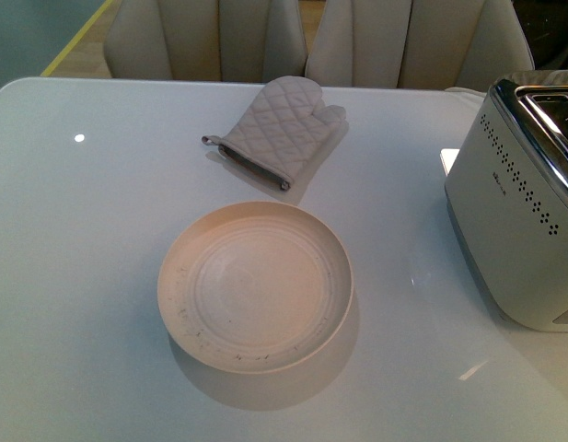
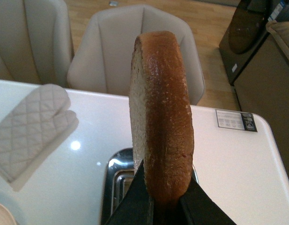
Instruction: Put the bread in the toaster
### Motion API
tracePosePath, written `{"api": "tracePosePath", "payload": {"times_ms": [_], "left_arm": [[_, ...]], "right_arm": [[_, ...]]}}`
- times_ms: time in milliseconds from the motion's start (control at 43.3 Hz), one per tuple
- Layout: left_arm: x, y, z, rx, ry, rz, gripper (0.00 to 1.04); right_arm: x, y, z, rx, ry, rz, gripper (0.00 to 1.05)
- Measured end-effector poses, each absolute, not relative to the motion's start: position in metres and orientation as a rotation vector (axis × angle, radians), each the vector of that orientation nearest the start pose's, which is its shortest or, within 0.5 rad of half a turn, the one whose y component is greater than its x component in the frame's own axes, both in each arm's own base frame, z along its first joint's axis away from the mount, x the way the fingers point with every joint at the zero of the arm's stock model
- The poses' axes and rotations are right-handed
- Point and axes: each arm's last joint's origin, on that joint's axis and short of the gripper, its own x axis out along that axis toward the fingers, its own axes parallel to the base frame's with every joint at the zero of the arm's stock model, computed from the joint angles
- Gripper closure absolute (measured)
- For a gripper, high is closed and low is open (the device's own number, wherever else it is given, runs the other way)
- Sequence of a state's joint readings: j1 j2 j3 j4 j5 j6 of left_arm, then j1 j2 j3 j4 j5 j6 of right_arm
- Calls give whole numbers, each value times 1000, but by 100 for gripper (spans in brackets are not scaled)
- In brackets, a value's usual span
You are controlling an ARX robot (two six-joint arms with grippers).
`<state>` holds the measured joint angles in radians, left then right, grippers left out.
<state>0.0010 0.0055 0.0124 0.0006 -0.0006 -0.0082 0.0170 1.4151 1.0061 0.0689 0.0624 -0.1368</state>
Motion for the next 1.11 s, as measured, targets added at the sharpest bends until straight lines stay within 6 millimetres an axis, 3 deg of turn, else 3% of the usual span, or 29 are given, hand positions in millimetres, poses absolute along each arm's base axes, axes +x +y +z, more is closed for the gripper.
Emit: {"api": "tracePosePath", "payload": {"times_ms": [693,1108], "left_arm": [[97,0,167,-8,-7,1,7],[97,0,167,-8,-7,1,7]], "right_arm": [[304,1,237,-178,542,-59,101],[299,2,220,-156,580,-60,101]]}}
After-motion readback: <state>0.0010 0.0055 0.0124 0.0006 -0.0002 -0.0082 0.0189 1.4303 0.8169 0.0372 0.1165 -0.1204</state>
